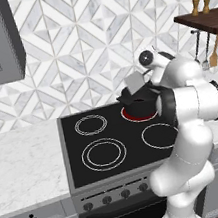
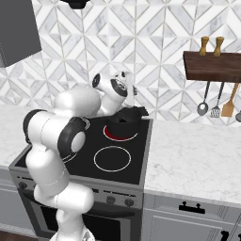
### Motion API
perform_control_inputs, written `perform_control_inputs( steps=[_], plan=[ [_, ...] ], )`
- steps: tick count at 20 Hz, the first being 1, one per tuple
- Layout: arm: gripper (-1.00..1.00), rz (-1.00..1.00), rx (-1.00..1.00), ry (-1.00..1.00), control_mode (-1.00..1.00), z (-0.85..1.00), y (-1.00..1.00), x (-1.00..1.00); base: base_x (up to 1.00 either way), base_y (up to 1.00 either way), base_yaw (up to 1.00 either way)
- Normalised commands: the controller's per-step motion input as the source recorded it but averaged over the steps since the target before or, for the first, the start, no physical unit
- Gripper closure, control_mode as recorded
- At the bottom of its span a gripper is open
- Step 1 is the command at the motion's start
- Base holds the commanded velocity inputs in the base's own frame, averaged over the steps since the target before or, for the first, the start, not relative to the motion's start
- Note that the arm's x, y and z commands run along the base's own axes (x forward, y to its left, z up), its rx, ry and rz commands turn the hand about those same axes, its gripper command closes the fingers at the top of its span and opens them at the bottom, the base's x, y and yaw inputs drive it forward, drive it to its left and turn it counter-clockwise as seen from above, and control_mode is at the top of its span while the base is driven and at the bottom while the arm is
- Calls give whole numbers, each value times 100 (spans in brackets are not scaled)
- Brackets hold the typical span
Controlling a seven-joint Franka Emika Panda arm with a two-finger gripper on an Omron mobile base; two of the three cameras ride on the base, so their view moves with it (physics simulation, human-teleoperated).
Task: Put the avocado and lemon wedge in the pot. Retrieve the spatula and lightly stir the vegetables in the pot.
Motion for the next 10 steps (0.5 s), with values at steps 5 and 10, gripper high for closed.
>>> perform_control_inputs(
  steps=[5,10],
  plan=[
    [100,38,-1,-9,-100,29,0,4,0,0,0],
    [100,37,-23,-17,-100,17,-23,29,0,0,0]
  ],
)
